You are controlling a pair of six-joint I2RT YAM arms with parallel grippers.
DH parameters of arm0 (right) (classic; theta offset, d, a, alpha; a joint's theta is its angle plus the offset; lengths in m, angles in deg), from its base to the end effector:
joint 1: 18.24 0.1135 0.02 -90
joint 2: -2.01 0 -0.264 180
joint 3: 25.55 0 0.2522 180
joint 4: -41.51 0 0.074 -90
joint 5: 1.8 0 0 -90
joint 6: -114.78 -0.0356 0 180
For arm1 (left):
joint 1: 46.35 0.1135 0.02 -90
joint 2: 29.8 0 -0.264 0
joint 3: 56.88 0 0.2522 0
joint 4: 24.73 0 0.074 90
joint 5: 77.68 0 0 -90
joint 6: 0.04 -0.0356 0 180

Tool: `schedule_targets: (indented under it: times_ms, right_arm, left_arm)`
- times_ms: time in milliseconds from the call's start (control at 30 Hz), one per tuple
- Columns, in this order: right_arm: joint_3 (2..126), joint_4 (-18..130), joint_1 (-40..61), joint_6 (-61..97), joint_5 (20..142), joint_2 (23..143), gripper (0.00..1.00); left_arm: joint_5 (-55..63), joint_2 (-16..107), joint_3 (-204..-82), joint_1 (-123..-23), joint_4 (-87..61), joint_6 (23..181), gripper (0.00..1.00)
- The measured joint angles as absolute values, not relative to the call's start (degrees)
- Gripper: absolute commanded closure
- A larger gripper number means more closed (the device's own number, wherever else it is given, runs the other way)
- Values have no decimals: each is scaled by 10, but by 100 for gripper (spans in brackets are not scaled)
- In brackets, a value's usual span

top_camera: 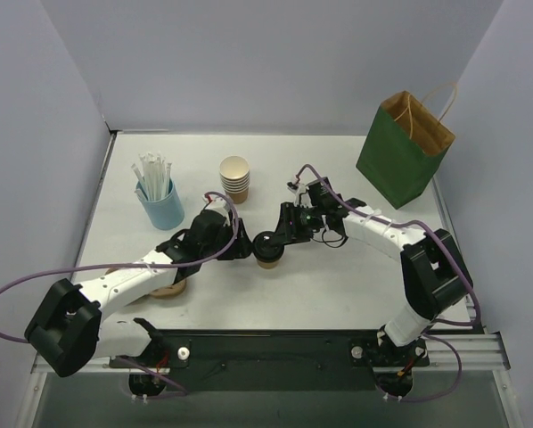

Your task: Pack the takeout coffee

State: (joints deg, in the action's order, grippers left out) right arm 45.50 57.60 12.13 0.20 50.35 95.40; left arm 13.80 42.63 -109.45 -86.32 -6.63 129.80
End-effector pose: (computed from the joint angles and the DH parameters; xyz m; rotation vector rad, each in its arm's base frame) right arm 0.2900 0.1952 0.2177 -0.5059 2.3204 1.2349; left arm 0.2028 -0.1688 0.2121 -0.0121 2.3344 -0.7079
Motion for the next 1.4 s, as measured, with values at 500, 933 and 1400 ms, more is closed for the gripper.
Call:
schedule_targets:
  times_ms: [500,933,1400]
  right_arm:
    - [419,536,147,-99,549,927,73]
    - [390,529,157,-150,597,891,72]
    - [377,539,144,-154,592,864,48]
  left_arm:
    - [96,361,-1088,-864,-136,1304,29]
    - [92,422,-1062,-864,-158,1308,32]
    - [78,464,-1054,-864,-232,1307,43]
